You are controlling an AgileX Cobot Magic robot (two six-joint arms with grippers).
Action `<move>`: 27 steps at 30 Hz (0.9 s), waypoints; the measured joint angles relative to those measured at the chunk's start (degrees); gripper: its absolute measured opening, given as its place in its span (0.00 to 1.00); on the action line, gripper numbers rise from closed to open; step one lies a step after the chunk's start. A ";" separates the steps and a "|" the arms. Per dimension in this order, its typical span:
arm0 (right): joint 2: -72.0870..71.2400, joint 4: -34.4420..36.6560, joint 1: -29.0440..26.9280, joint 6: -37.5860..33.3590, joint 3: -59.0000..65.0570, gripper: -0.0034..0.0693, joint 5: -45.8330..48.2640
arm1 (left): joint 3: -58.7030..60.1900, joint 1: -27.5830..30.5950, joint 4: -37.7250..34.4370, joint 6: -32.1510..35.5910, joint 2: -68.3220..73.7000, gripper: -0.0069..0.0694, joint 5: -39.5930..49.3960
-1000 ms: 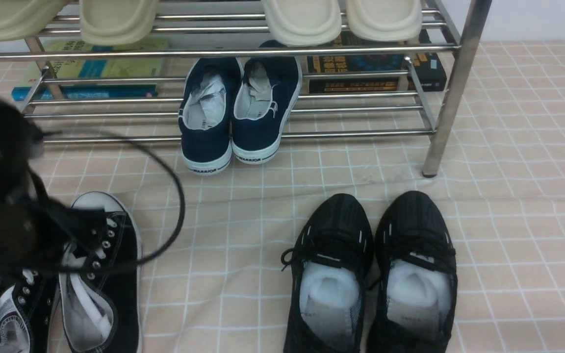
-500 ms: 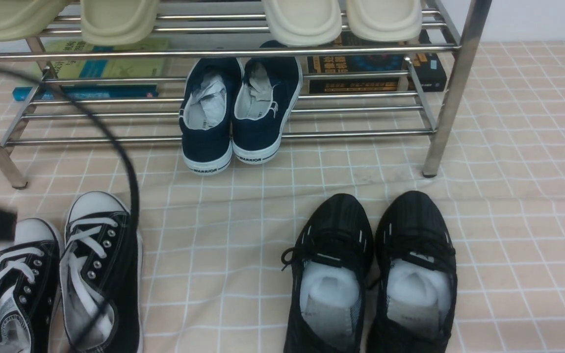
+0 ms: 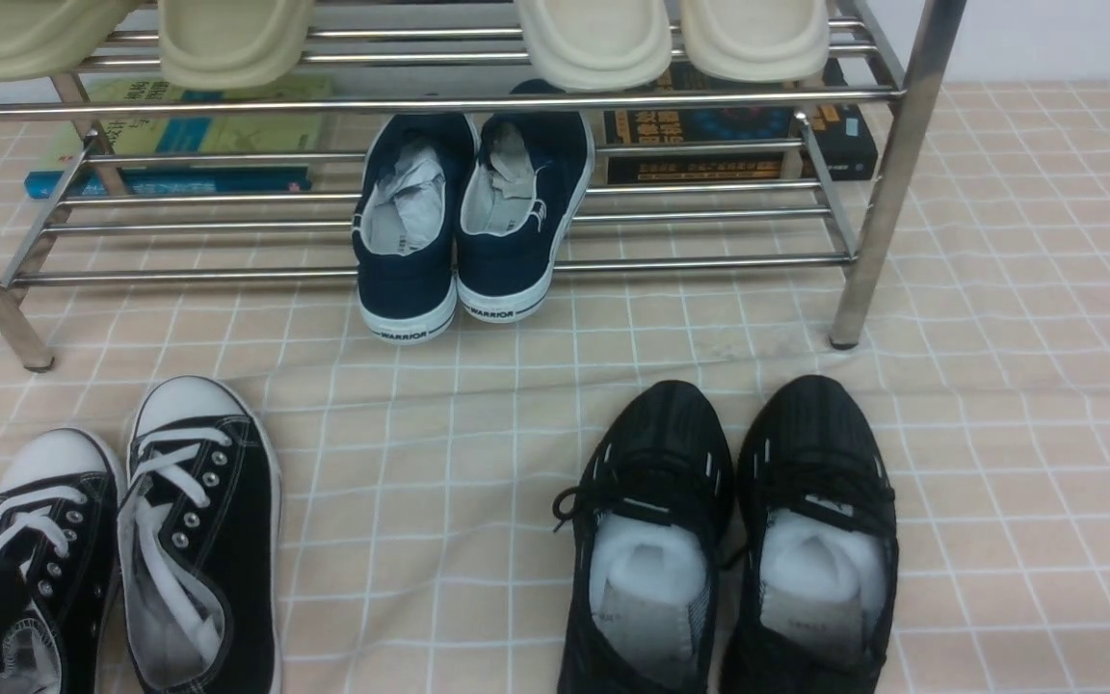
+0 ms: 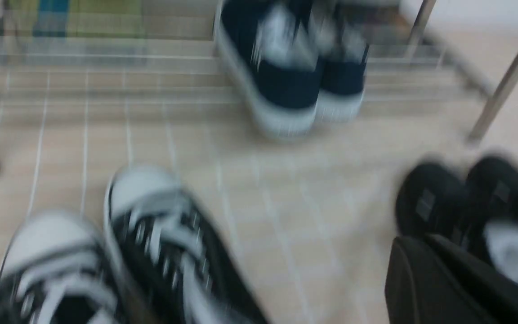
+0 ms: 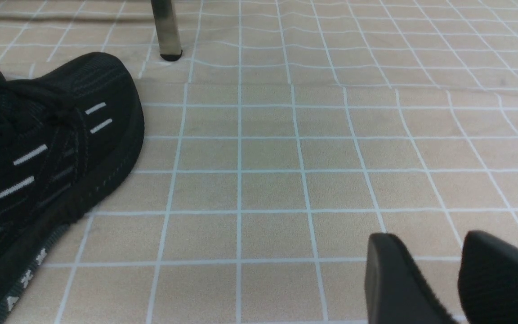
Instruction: Take the shoes off the shelf from the light coffee tablecloth by hand.
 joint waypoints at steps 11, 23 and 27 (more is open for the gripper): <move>0.00 0.00 0.00 0.00 0.00 0.38 0.00 | 3.08 0.00 0.30 0.00 -2.83 0.12 -7.47; 0.00 0.00 0.00 0.00 0.00 0.38 0.00 | 9.52 1.51 1.23 0.80 -2.83 0.14 -9.31; 0.00 0.00 0.00 0.00 0.00 0.38 0.00 | 18.37 7.92 1.23 0.86 -2.83 0.15 -11.87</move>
